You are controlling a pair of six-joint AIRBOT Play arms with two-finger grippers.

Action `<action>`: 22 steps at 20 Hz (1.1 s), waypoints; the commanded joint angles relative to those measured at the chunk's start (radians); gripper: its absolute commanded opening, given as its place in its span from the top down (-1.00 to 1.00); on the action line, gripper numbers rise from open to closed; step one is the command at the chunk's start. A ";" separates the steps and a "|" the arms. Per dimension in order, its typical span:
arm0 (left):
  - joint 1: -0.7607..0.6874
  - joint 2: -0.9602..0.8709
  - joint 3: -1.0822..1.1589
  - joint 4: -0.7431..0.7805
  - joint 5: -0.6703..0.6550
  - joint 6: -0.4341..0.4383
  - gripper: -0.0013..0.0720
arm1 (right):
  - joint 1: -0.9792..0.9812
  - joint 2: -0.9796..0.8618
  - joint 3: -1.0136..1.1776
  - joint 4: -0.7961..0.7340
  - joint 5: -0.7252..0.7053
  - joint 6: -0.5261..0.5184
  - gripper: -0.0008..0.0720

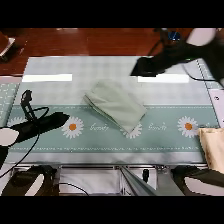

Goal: Fold the shirts.

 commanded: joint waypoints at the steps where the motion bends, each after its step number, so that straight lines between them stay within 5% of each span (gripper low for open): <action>1: 0.000 0.000 -0.001 -0.001 -0.026 0.001 0.92 | -0.061 0.413 -0.300 -0.531 -0.089 0.189 -0.11; 4: 0.000 0.000 -0.001 -0.009 -0.026 0.000 0.92 | -0.154 0.729 -0.741 -0.529 -0.253 0.426 -0.16; 6: 0.000 0.000 -0.001 -0.011 -0.026 0.001 0.92 | -0.211 0.836 -0.998 -0.266 -0.362 0.451 -0.16; 9: 0.000 0.000 -0.001 -0.011 -0.025 0.001 0.92 | -0.221 0.810 -1.232 0.173 -0.485 0.277 -0.16; 15: 0.000 0.000 -0.001 -0.011 -0.026 0.001 0.92 | -0.132 0.494 -1.250 0.518 -0.567 0.031 -0.15; 22: 0.000 0.000 -0.001 -0.011 -0.026 0.000 0.92 | -0.076 0.138 -1.036 0.562 -0.513 -0.080 -0.15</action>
